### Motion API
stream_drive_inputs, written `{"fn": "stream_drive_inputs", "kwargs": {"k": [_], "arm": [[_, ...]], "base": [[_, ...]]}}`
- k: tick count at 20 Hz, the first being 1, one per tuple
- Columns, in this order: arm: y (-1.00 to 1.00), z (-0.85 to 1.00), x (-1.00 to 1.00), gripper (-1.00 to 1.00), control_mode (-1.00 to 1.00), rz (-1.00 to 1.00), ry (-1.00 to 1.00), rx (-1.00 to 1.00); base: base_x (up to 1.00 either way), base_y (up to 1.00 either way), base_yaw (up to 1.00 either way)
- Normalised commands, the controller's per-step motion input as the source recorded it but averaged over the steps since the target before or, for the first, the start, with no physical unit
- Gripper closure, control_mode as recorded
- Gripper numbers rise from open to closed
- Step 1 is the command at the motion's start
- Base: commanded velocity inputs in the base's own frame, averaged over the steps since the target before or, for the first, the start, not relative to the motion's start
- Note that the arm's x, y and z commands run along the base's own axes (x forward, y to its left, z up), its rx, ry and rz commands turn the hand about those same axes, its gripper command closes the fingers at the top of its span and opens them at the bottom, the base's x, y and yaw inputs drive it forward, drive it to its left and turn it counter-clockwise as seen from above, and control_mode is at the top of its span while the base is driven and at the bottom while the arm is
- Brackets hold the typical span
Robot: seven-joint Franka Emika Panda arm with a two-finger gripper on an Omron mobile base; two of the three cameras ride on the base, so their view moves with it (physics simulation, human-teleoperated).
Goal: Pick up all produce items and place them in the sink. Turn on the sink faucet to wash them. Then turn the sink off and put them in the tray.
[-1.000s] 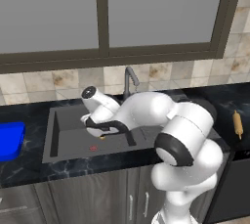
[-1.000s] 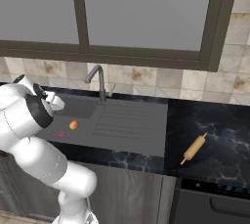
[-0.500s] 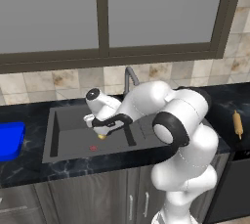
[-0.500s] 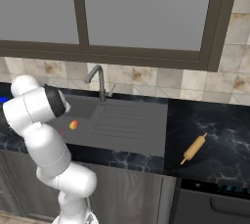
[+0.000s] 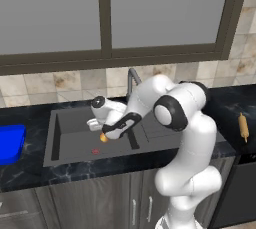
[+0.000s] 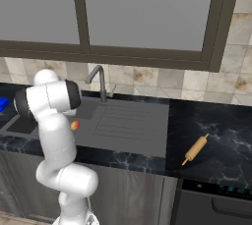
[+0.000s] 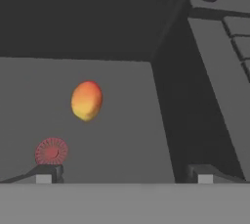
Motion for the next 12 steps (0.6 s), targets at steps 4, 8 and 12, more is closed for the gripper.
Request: {"fn": "stream_drive_inputs", "kwargs": {"k": [4,8,12], "arm": [[0.0,-0.28,0.3,-1.0,-1.0,0.0,0.0,0.07],[0.0,-0.25,0.26,-1.0,-1.0,0.0,0.0,0.04],[0.0,-0.29,0.29,-1.0,-1.0,0.0,0.0,0.01]], "base": [[0.0,0.0,0.0],[0.0,0.0,0.0],[0.0,0.0,0.0]]}}
